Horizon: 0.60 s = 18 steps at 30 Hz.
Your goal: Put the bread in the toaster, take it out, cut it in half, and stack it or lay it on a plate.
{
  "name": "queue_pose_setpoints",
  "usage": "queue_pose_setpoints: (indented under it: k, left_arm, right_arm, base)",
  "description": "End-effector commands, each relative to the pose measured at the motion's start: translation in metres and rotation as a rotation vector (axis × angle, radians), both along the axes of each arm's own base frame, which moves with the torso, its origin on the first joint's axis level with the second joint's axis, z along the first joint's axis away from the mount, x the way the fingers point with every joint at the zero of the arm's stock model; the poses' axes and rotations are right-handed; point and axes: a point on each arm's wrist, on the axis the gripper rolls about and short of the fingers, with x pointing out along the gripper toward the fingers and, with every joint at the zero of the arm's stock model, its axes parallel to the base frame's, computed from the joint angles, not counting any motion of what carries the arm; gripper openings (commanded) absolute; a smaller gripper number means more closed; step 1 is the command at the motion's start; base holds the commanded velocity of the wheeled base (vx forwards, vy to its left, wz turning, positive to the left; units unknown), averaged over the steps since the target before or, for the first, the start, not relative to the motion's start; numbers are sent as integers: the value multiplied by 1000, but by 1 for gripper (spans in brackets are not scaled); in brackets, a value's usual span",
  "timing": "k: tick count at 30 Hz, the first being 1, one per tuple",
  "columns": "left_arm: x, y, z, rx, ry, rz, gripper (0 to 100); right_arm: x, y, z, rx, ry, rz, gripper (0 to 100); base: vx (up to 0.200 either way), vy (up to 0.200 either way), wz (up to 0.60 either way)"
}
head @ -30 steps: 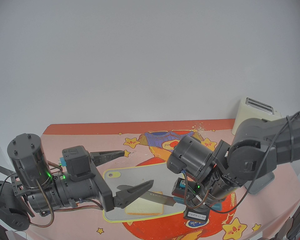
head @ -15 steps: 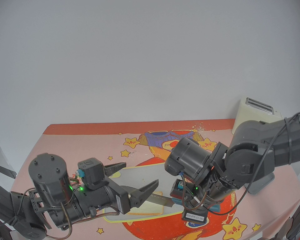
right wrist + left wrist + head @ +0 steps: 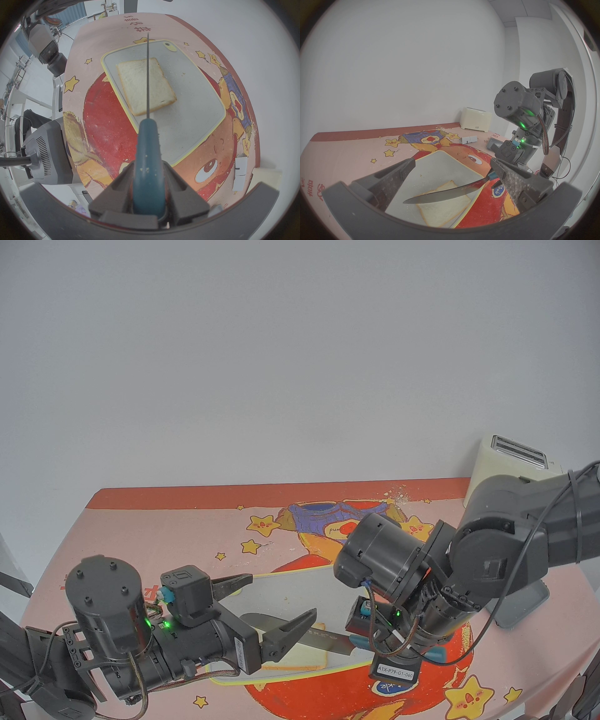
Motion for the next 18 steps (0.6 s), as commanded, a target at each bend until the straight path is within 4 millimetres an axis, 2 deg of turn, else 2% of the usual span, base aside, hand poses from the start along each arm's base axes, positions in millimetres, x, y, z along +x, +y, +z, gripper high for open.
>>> queue_pose_setpoints:
  k: [1,11,16,17,18]
  left_arm:
    - [0,0,0,0,-1,0,100]
    - [9,-9,-20,57,56,17,100]
    - [16,-14,-24,60,37,79,100]
    - [19,-17,-27,61,33,93,0]
    - [22,-20,-26,54,21,103,0]
  right_arm:
    - [2,-1,-1,-3,2,-8,0]
    - [4,0,-7,-3,23,-8,0]
    - [5,0,-7,-1,22,-8,0]
    - [4,0,-7,-3,23,-8,0]
    - [4,0,-7,-3,23,-8,0]
  base:
    - [0,0,0]
    - [0,0,0]
    - [0,0,0]
    - [0,0,0]
    - [0,0,0]
